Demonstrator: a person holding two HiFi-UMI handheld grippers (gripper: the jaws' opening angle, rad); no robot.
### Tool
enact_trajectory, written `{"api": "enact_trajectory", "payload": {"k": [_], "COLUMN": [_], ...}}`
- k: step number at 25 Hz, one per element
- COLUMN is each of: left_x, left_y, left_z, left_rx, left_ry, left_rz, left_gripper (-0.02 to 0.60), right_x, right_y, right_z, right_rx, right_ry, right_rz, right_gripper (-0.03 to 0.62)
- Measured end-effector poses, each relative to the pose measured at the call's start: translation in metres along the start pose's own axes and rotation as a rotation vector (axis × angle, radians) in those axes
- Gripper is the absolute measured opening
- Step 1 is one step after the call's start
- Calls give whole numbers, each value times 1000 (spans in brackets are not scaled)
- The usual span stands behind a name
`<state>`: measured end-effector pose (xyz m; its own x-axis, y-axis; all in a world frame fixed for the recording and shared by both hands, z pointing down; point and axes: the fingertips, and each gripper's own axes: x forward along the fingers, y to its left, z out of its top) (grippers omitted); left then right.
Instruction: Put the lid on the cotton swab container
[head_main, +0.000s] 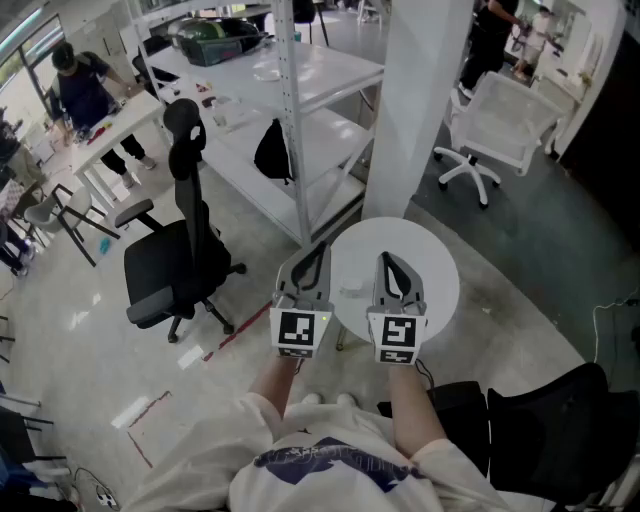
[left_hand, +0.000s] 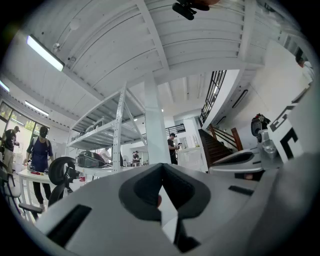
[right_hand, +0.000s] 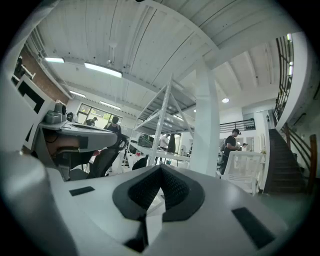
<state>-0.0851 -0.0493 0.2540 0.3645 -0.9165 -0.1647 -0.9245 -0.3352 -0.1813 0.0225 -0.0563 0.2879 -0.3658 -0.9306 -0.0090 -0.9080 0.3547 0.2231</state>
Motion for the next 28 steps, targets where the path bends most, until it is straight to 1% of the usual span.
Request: {"api": "enact_trajectory", "payload": {"k": [9,11,13,15,17,18,20,21,22,23,24,25,26,28], "left_x": [-1,-3,-7,-11,-15,-17,-24,-28,-33,-37,-41,-44,-47,-52], "left_y": [4,6,10,17,28,37,57,68,77,86,92,97,101,108], "left_z": [3,0,-2,-3,-2,-1,-1,-2,-4,-7,-11,-14,-17,-22], "left_rx": [7,13,-1,-37,-54,-51,-40,-37,-37,-37,-36,-35,-32,-21], "left_ry": [-2,7,11,13,25,33,46,55,66,82,100,119,136,164], "left_rz": [-1,3,-2,-14,-14,-3,30,43,49,48,41,31,22,10], "left_gripper": [-3,-3,-3,-2,-2,-2,-2,-2,-2,-2,-1,0,2,36], "right_x": [2,2,1,-3,-10,-15,-23,-28,-32,-38,-43,-48,-52,-58], "right_y": [3,5,6,-1,-18,-29,-50,-60,-68,-76,-84,-91,-97,-106], "right_z": [1,-1,-2,-1,-2,-3,-3,-4,-5,-7,-9,-11,-14,-21], "right_rx": [-12,11,97,218,306,336,382,398,408,411,405,392,372,320], "right_ry": [7,3,-25,-64,-88,-96,-117,-126,-132,-134,-133,-128,-117,-85], "right_rz": [7,25,74,116,120,118,121,126,136,149,162,174,186,213], "right_gripper": [5,5,6,9,9,24,34,47,86,151,179,181,197,236]}}
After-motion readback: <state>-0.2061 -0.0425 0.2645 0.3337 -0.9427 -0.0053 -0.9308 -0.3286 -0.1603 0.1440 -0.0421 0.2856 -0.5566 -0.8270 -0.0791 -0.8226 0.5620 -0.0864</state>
